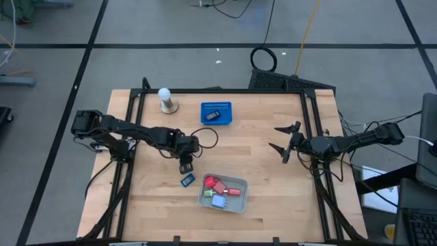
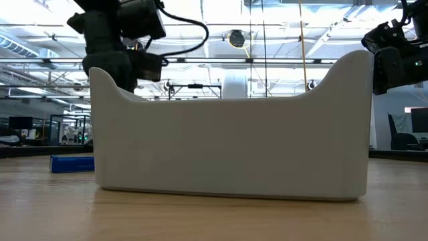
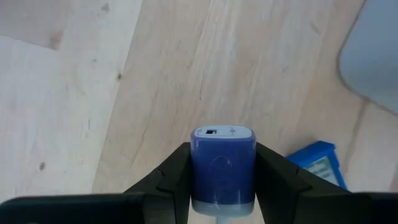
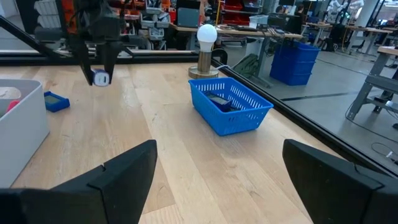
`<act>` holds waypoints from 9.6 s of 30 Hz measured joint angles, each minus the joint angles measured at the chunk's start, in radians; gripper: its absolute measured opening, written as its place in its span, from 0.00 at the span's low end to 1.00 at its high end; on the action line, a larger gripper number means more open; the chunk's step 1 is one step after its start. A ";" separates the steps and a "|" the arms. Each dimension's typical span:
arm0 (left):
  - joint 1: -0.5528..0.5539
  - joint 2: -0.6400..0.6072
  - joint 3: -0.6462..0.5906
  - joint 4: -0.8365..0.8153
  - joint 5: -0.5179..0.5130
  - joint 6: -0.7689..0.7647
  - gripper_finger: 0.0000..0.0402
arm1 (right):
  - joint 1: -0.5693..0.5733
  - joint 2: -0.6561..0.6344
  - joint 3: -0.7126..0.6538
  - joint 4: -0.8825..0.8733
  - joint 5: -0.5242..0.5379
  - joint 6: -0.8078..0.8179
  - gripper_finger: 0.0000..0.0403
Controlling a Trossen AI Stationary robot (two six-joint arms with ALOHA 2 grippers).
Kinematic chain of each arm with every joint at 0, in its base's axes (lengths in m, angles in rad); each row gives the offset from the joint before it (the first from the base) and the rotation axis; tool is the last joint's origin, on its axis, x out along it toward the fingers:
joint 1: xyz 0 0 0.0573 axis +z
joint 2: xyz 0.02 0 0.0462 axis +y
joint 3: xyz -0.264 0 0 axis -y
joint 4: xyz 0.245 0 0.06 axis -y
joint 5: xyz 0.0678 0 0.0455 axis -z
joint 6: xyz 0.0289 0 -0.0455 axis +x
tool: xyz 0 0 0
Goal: Pick & Place Office items
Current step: Put the violet charger adapter into the gray bin, then put the blue digital clock into the blue bin
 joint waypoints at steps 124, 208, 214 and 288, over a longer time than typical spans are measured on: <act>-0.245 0.469 0.611 0.053 0.056 0.062 0.69 | 0.000 0.003 0.000 -0.004 0.000 0.000 0.84; -0.015 0.160 0.612 0.057 -0.160 -0.229 0.35 | -0.012 0.298 0.233 0.224 -0.209 0.303 0.84; -0.026 0.050 0.612 -0.230 -0.131 -0.383 0.38 | -0.078 0.376 0.319 0.116 -0.209 0.283 0.84; -0.348 0.049 0.103 -0.098 -0.070 -0.664 0.65 | -0.305 0.486 0.350 -0.053 -0.314 0.472 0.84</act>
